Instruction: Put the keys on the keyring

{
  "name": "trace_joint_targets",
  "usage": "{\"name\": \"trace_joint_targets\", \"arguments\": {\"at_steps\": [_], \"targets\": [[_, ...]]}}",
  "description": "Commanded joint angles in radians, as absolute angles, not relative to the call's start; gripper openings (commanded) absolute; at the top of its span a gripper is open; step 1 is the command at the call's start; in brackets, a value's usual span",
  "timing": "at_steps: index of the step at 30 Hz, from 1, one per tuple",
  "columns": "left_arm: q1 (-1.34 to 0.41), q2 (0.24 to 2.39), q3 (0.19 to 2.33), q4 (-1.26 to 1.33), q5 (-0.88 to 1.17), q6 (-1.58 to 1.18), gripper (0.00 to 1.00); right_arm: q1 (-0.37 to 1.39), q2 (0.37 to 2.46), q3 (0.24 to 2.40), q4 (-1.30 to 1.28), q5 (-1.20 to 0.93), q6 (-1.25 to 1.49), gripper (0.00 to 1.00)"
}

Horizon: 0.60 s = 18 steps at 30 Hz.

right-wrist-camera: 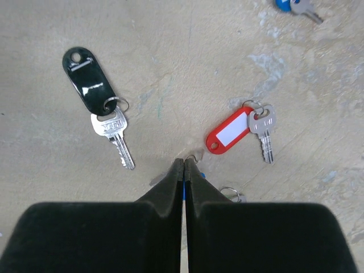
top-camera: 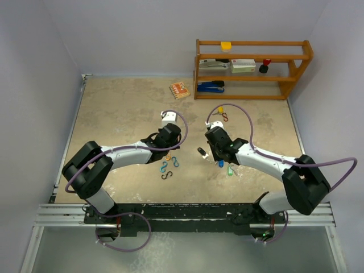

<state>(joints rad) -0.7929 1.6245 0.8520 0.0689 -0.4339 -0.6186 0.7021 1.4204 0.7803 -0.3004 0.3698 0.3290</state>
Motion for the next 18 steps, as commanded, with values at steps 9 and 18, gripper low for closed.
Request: {"name": "trace_joint_targets", "arguments": {"at_steps": [9,18], "targets": [[-0.788,1.574,0.81,0.21,-0.352,-0.64,0.0,0.709,1.265,0.803,-0.164,0.242,0.307,0.0],[-0.787,1.552,0.826,0.246,-0.256,-0.645,0.0,0.704,1.263,0.845,-0.052,0.105,0.295,0.0]]}}
